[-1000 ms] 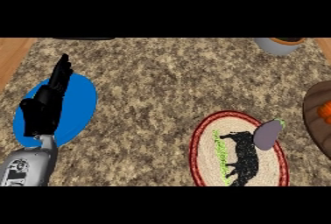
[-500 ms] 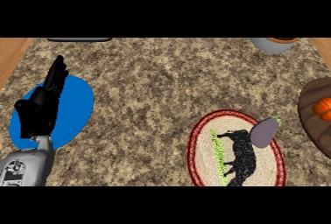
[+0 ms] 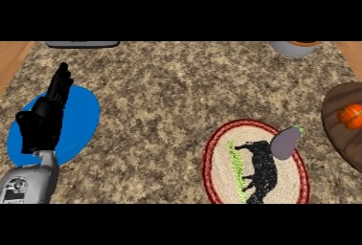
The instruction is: Pick the squash from the placemat and place it in the bowl
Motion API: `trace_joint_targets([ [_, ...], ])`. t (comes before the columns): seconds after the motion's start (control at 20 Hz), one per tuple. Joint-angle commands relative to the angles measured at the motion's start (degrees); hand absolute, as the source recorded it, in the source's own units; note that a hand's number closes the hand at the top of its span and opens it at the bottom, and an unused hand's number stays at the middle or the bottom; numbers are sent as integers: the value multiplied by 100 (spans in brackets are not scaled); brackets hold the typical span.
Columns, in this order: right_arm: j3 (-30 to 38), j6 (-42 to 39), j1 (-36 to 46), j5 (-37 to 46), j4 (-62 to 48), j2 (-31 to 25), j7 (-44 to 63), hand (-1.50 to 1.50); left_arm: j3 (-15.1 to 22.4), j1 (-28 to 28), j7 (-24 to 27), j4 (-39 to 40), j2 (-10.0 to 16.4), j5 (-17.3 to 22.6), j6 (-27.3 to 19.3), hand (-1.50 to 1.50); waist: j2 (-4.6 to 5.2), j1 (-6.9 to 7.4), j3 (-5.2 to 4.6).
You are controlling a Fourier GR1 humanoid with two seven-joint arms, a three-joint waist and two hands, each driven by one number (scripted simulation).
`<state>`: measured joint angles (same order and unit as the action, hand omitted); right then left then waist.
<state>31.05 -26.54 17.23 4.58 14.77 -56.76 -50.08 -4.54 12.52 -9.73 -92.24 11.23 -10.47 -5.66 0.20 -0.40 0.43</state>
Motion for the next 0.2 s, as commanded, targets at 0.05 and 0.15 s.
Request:
trace_joint_targets([
  [0.05,25,-1193,-452,-165,136,143,-1210,-150,-7,88,-103,2,31,-58,-22,0,-13,-47,3],
  [0.15,-4,-1218,-416,-206,219,119,-1061,-150,132,-1,-212,-165,-59,-57,15,0,-21,25,5],
])
